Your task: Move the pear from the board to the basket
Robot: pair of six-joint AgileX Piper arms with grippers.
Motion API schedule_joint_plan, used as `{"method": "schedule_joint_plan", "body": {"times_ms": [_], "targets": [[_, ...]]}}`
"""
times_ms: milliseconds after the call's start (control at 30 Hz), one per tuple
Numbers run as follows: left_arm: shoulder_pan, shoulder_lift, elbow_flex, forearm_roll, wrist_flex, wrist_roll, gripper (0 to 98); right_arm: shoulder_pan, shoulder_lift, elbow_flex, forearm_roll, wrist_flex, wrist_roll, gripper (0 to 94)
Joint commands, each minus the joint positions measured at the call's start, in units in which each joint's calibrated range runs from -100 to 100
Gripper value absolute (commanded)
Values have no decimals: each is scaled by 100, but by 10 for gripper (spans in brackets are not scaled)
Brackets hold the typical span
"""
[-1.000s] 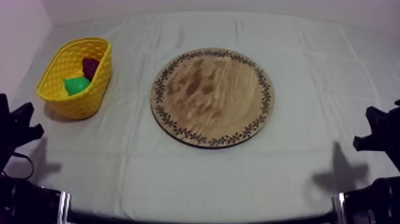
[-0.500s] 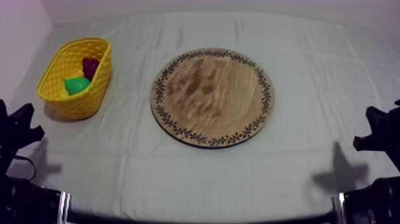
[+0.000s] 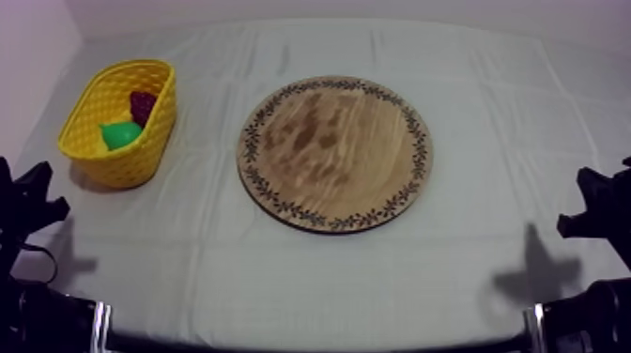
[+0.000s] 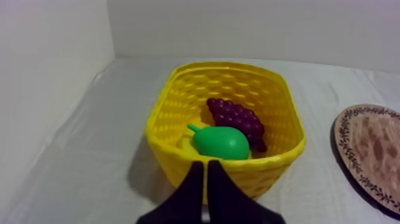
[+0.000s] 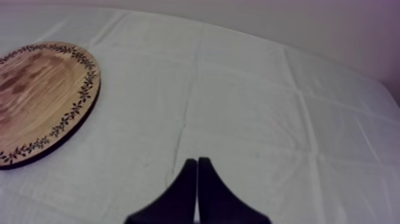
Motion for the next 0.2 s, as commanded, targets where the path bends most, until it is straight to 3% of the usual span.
{"method": "schedule_joint_plan", "body": {"times_ms": [0,167], "targets": [[-3,-3,6,1,-6,3,0,1,1,5,0,-4,2,5],[-5,-3,-3,5,27,-21,0,1,1,5,0,-4,2,5]]}}
